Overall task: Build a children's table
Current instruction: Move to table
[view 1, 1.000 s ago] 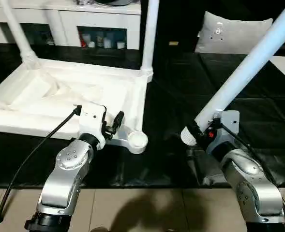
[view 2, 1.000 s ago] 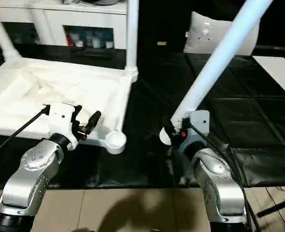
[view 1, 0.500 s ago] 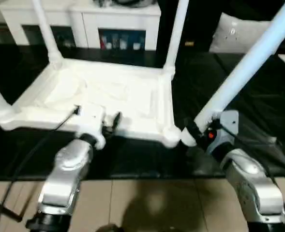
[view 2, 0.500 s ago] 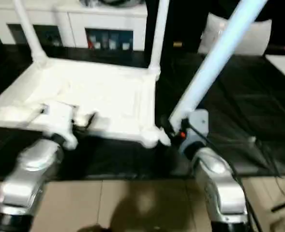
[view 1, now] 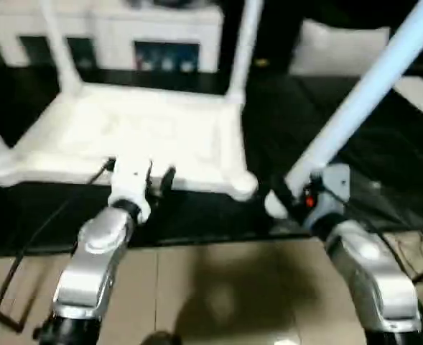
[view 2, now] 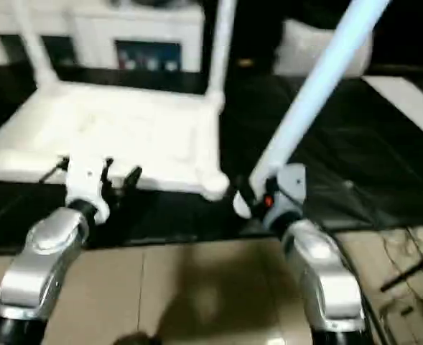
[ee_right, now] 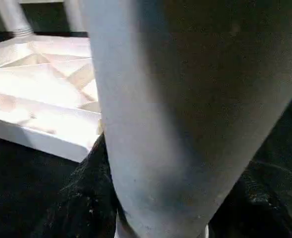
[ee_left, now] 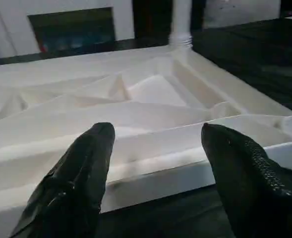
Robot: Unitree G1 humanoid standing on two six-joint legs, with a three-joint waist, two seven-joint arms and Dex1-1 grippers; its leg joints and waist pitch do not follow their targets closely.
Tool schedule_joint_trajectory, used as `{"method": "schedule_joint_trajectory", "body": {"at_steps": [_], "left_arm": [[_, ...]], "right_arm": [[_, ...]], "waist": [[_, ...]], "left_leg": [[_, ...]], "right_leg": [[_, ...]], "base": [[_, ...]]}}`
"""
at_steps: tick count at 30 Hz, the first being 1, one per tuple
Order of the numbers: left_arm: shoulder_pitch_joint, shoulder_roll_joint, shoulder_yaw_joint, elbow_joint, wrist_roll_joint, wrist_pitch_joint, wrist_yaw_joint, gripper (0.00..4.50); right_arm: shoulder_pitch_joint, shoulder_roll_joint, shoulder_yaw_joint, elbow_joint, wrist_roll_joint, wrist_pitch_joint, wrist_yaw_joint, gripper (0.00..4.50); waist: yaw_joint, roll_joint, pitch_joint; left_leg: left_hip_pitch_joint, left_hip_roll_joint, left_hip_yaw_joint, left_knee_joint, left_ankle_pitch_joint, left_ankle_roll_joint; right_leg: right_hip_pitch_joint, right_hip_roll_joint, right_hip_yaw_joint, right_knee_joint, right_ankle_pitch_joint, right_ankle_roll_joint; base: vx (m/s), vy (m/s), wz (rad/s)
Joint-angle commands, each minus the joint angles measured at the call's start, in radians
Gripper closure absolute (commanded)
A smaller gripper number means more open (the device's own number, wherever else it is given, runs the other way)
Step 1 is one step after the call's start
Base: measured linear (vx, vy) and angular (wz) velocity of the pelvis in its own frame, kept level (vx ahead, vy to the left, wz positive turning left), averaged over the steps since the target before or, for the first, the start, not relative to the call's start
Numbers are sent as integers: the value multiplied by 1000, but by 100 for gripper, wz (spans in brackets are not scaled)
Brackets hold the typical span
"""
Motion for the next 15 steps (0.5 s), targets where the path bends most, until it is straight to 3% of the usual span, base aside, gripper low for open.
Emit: {"method": "schedule_joint_trajectory", "body": {"at_steps": [1, 2, 3, 4, 5, 6, 7, 8, 9, 10, 11, 12, 13, 14, 15], "left_arm": [[-14, -6, -10, -8, 9, 4, 4, 127], [-14, -7, -10, -8, 8, 4, 1, 127], [-13, -10, -8, -8, 2, 0, -4, 127], [-13, -11, -8, -8, -4, -3, -9, 127], [-13, -11, -8, -8, -4, -3, -10, 127], [-12, -11, -9, -9, -8, -5, -11, 127], [-12, -11, -9, -9, -8, -5, -11, 127], [-12, -11, -9, -9, -8, -5, -11, 127], [-10, -11, -11, -11, -7, -4, -11, 127], [-10, -11, -11, -11, -7, -4, -12, 127], [-10, -12, -11, -11, -7, -4, -13, 127], [-10, -12, -11, -12, -7, -3, -14, 127], [-9, -13, -11, -13, -6, -3, -16, 127], [-9, -13, -12, -13, -6, -3, -16, 127], [-9, -13, -12, -13, -6, -2, -17, 127]], "right_arm": [[-9, -7, -8, -8, 3, -4, -2, 261], [-8, -8, -7, -8, 4, -4, -2, 261], [-8, -8, -7, -9, 4, -5, -2, 261], [-7, -8, -7, -9, 4, -5, -1, 261], [-7, -9, -7, -9, 4, -5, -1, 261], [-6, -8, -8, -9, 2, -5, 0, 261], [-6, -8, -8, -9, 2, -5, 0, 261], [-6, -8, -8, -9, 2, -5, 0, 261], [-5, -9, -9, -9, 0, -5, 3, 261], [-5, -9, -9, -9, 0, -5, 3, 261], [-5, -10, -9, -9, 0, -4, 4, 261], [-5, -11, -9, -8, 0, -4, 4, 261], [-5, -12, -7, -6, 0, -4, 5, 261], [-6, -12, -6, -6, 0, -4, 5, 261], [-6, -12, -5, -5, -1, -4, 6, 261]], "waist": [[13, -15, -34], [22, -19, -30], [22, -4, -28], [13, 9, -31], [-4, 29, -42], [-12, 32, -47], [-9, 28, -45], [-4, 15, -41], [1, 4, -47], [9, -2, -55], [15, -1, -57], [20, -1, -59], [21, 0, -60], [23, 7, -64], [23, 9, -68]], "left_leg": [[32, 133, -72, -42, -422, -79], [26, 133, -59, -7, -216, -17], [9, 149, -64, -51, -194, -13], [4, 163, -72, -88, -259, -31], [19, 180, -90, -133, -430, -73], [27, 177, -95, -153, -520, -113], [29, 174, -92, -154, -544, -128], [26, 166, -75, -139, -558, -138], [17, 163, -60, -114, -480, -109], [3, 163, -46, -102, -331, -57], [3, 165, -38, -101, -259, -30], [8, 173, -29, -103, -158, 20], [10, 177, -27, -108, -130, 34], [18, 182, -23, -114, -126, 55], [24, 185, -22, -115, -130, 68]], "right_leg": [[-3, -223, 113, -171, -577, -136], [5, -234, 110, -193, -642, -122], [21, -188, 77, -176, -602, -114], [24, -144, 56, -152, -540, -108], [13, -85, 40, -93, -362, -91], [12, -76, 42, -64, -185, -95], [5, -84, 48, -67, -145, -103], [-4, -119, 64, -94, -179, -125], [2, -155, 76, -115, -249, -144], [15, -164, 83, -119, -226, -151], [16, -159, 82, -116, -180, -154], [11, -145, 80, -106, -74, -162], [14, -138, 76, -98, -28, -170], [10, -125, 73, -86, 56, -177], [6, -116, 73, -74, 129, -184]], "base": [[-59, -26, -8], [-52, -19, -16], [-26, -10, -27], [-20, -1, -37], [6, 4, -27], [0, 0, 0], [0, 0, 0], [0, 0, 0], [0, 0, 0], [0, 0, 0], [0, 0, 0], [0, 0, 0], [0, 0, 0], [0, 0, 0], [0, 0, 0]]}}
